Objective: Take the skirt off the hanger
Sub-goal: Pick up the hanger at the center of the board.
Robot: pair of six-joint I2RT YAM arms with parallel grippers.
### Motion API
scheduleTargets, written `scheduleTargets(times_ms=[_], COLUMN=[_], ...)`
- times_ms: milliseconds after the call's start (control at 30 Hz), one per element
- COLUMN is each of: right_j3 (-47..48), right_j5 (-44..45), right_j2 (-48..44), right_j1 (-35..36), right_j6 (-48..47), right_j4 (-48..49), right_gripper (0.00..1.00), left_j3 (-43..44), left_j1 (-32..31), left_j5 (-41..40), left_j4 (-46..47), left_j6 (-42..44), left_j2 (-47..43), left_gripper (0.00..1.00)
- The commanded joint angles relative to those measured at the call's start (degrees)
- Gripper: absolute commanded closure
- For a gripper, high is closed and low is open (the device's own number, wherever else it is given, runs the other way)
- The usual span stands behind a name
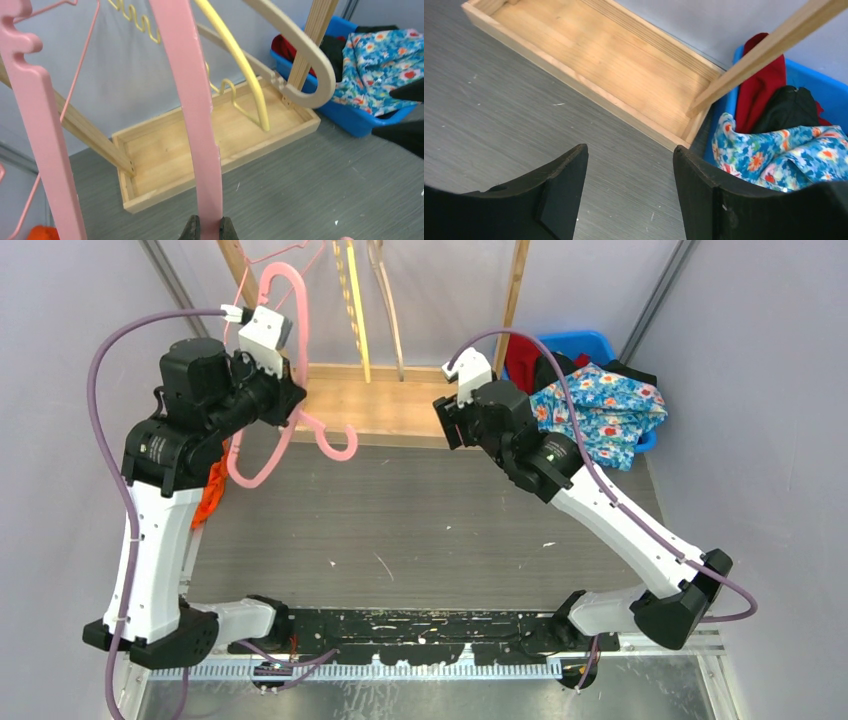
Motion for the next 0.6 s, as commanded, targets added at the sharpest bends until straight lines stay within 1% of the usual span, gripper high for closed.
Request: scheduleTargets(times_ms=[0,33,67,233,300,400,567], right_j3=[1.66,1.05,0.52,-5.23,-6.34,-6.14,-6.55], right_j5=[-1.93,-1.93,-3.91,-6.69,-7.54,-7.97,-9.61], right_j2=[-0.35,-0.34,-0.46,-1.87,-1.80,-1.35,-0.65], right_j1=[2.18,2.73,3.33,4.72,5.33,6.68,8.04], right_j6=[1.60,2.70,4.60,10.70,11.33,10.90,9.51], right_j4=[2.28,3.05,4.54,14.09,16.32,16.33,18.44], right_gripper=[0.32,0.33,0.33,0.34,0.34,0.35,0.34], left_j3=[4.97,5.89,7.26,11.09,12.91,15.69,15.23], left_j1=[-0.02,-0.03,-0.10,-0.18,-0.14,-0.25,-0.20], left_j5=[2.88,3.21,3.30,1.56,0.95,1.28,0.60], left_j4=[9.10,9.64,10.98,13.92,14.80,15.05,16.13], left_j6=[-3.51,-3.95,-4.33,-6.47,-7.44,-9.29,-12.00], left_j2=[1.97,3.83,4.59,6.62,6.99,7.93,6.58], left_gripper=[1.00,1.00,1.00,1.00,1.00,1.00,1.00])
